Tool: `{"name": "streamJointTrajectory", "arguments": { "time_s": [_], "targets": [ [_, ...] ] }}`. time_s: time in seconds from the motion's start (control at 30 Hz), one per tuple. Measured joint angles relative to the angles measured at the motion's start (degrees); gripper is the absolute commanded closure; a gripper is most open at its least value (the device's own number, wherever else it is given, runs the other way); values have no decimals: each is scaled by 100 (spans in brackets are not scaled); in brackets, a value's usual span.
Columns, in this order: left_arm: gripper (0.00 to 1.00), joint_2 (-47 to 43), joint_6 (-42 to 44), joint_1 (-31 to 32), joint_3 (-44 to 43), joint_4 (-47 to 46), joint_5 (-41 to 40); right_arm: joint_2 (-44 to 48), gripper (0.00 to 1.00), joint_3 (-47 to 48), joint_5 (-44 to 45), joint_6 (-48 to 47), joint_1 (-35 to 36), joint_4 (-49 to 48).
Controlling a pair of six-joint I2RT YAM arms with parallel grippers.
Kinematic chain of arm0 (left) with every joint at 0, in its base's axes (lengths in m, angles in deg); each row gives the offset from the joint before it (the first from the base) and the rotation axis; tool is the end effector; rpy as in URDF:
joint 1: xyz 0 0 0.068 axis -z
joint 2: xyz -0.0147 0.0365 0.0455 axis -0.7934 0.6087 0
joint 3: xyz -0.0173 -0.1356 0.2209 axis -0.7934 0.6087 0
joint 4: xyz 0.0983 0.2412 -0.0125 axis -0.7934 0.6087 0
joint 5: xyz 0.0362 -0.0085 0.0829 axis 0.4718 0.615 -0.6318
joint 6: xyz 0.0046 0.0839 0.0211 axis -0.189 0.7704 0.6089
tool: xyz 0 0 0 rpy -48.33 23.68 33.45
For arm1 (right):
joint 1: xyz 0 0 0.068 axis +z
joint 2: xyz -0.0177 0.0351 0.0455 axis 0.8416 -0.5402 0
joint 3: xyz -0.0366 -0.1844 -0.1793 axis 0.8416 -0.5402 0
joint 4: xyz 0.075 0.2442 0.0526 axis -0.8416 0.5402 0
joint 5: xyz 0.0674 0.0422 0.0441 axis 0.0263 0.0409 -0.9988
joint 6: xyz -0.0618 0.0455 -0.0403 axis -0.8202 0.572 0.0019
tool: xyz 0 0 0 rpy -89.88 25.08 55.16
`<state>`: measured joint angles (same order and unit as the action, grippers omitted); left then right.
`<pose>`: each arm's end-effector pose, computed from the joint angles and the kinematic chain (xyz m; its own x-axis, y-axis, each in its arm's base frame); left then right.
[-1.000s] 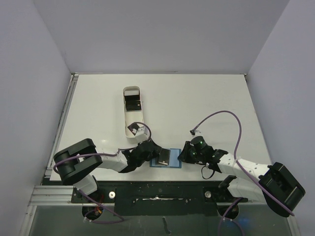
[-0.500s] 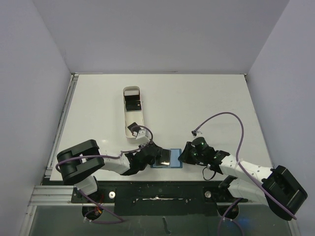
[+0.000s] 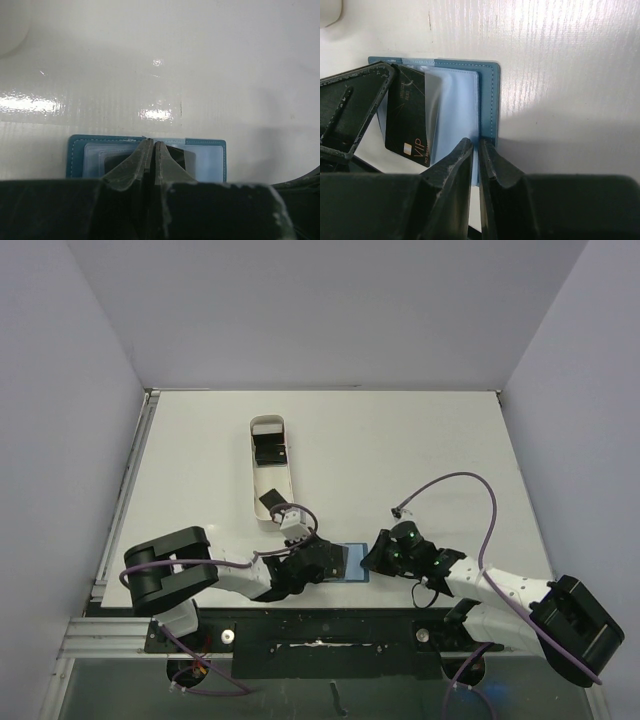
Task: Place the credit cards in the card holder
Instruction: Insert the credit card into the card holder.
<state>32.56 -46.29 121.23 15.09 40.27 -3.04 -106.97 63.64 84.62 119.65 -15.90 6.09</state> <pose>0.1575 -0.2652 0.0899 -0.5542 -0.5061 -0.6608 -0.0185 0.8012 -0.5981 0.1608 0.1473 0.0932 -0.8740 0.3522 -0.3348 0.0899 0.7942 0.6009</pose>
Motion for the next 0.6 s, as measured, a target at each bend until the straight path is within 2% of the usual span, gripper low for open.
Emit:
{"name": "streamJointTrajectory", "arguments": {
  "time_s": [0.07,0.1,0.2,0.33,0.6],
  "targets": [
    [100,57,2,74,-74,55,-133,2,85,-17,0,42,0,-31],
    [97,83,2,101,-109,76,-179,2,84,-20,0,63,0,-39],
    [79,109,2,136,-184,173,-238,22,81,-20,0,129,2,-37],
    [67,66,22,149,-273,323,-234,203,77,-17,4,146,44,79],
    [62,-592,282,170,-367,964,-107,479,75,46,76,44,66,492]
  ]
}}
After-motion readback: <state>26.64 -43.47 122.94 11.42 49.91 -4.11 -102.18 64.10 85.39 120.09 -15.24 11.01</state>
